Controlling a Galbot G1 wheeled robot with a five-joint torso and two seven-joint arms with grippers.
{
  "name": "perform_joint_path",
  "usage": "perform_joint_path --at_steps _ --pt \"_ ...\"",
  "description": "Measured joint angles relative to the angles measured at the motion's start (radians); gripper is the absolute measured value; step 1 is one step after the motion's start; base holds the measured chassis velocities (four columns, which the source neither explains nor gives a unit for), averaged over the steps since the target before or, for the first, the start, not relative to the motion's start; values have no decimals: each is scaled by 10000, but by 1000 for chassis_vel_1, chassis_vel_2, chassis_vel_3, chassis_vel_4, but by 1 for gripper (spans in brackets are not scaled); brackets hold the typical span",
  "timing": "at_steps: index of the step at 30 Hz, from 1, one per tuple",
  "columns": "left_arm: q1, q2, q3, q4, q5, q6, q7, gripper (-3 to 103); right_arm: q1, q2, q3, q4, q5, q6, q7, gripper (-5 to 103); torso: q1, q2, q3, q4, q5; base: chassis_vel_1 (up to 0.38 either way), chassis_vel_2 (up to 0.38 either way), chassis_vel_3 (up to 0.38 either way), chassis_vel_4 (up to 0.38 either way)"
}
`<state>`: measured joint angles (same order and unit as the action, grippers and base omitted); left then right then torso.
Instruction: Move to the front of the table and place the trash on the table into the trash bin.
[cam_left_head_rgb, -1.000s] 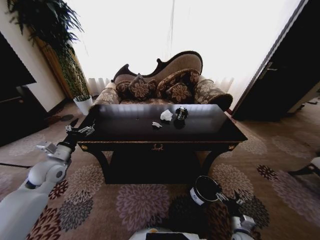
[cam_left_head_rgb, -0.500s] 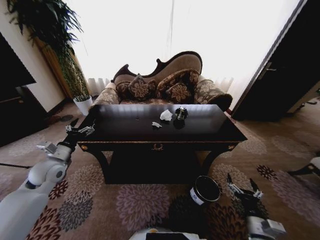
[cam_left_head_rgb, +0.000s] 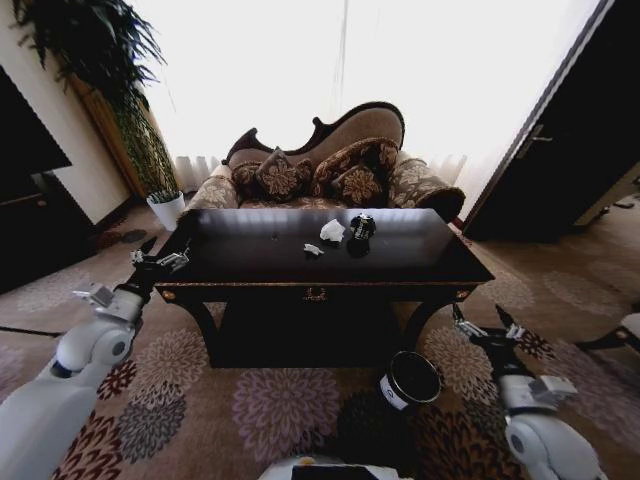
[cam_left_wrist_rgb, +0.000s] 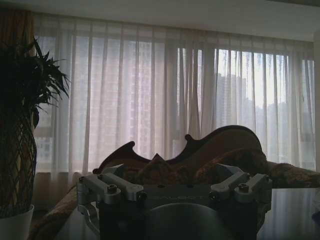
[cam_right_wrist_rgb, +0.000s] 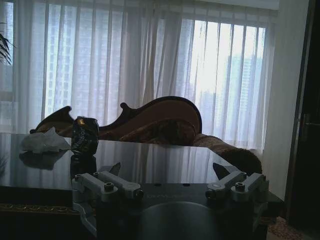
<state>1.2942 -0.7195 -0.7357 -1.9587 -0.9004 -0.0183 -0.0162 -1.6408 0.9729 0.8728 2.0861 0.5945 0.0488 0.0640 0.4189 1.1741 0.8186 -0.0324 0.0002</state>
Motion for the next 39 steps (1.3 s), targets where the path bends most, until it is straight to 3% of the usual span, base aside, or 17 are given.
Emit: perform_joint_path --at_steps 8,19,21,28,39 --pt "0 -1 -1 0 0 -1 -7 100 2149 -1450 -1721 -959 1219 -857 153 100 0 0 0 0 0 0 0 0 0" --pt "0 -1 -1 0 0 -1 -1 100 5395 -2617 -4132 -2439 2556 -1266 172 100 1 -1 0 1 -4 0 0 0 0" --pt "0 -1 -1 0 0 -1 -3 100 6476 -2809 -5083 -3031 2750 -1289 99 100 1 0 0 -1 -3 0 0 0 0" --pt "0 -1 -1 0 0 0 -3 100 8488 -2717 -7033 -4141 3147 -1296 -296 100 0 -1 0 -2 -2 0 0 0 0" --pt "0 -1 -1 0 0 1 1 100 11517 -1861 -9948 -6277 3312 -1305 -438 100 0 1 0 1 -1 0 0 0 0"
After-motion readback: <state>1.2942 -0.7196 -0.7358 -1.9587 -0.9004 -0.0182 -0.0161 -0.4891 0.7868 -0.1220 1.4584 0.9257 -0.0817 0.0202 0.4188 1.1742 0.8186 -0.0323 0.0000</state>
